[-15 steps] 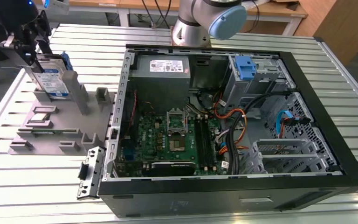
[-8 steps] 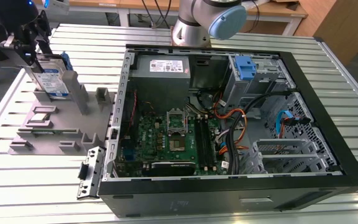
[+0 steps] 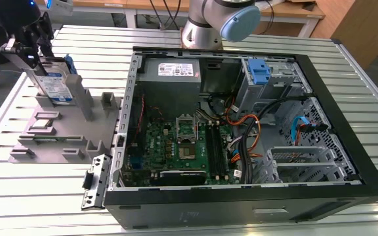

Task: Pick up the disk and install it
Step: 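Pick up the disk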

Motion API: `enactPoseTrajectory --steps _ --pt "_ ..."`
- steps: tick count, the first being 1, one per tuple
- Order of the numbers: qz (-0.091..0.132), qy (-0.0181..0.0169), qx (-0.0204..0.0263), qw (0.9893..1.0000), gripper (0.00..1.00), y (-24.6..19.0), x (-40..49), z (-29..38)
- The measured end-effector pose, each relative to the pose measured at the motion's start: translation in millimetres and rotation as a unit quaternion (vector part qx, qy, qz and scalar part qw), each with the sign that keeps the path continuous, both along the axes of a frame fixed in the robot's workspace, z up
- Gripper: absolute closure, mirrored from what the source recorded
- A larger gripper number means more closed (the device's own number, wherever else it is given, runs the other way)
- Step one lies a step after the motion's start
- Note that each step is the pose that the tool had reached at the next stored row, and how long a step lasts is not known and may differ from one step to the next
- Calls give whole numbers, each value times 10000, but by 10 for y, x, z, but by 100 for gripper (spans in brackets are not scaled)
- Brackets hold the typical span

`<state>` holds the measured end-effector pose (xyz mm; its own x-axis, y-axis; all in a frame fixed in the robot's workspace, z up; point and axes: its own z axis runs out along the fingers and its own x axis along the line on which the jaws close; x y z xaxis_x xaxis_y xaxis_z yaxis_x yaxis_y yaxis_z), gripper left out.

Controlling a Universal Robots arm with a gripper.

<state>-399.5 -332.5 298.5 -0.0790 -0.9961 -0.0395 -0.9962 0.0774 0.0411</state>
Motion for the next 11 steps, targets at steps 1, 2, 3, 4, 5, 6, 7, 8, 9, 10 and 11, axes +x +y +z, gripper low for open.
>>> enactPoseTrajectory --steps 1,2,3,4,5,6,7,8,9,10,11 --pt "0 0 0 10000 44 0 0 0" --pt "0 0 0 10000 44 0 0 0" --pt "0 0 0 10000 44 0 0 0" --pt "0 0 0 10000 45 0 0 0" --pt "0 0 0 10000 45 0 0 0" --pt "0 0 0 10000 45 0 0 0" --pt "0 0 0 10000 52 0 0 -1" --pt "0 0 0 10000 52 0 0 0" --pt "0 0 0 10000 52 0 0 -1" --pt "1 0 0 10000 52 0 0 -1" --pt "4 0 0 10000 52 0 0 0"
